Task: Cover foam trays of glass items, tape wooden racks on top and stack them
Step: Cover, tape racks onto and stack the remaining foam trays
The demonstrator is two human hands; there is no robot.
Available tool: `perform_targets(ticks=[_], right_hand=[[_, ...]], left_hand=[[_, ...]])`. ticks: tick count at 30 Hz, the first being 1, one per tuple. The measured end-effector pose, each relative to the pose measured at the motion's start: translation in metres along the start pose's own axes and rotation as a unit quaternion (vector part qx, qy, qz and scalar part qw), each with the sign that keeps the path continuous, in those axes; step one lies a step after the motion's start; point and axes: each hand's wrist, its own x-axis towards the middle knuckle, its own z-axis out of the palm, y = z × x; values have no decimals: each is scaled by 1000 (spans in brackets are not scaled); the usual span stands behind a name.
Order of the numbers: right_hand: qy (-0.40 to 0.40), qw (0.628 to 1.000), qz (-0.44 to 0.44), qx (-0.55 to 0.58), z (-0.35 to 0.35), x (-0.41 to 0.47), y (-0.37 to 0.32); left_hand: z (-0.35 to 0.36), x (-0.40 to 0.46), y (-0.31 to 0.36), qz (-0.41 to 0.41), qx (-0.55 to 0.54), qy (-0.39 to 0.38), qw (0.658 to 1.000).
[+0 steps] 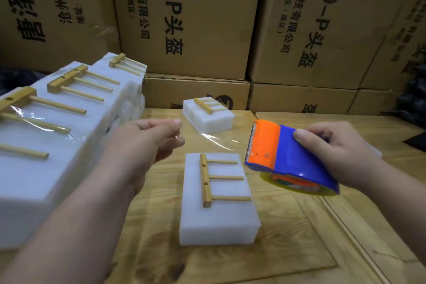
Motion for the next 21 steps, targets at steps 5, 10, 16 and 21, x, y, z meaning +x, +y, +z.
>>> perform_targets(ticks=[5,10,16,21], right_hand=[[-125,985,61,-98,2,45,-14],[-230,955,119,-145,17,85,-25],[-272,942,117,-159,29,112,-30],[-302,931,116,-173,37,118,-30]], left_hand=[[-8,15,-50,-136,-64,22,988],[-13,21,-82,-207,-104,49,972],[-21,26,-103,-197,-93,51,975],[-19,28,-122,-209,-97,70,971]])
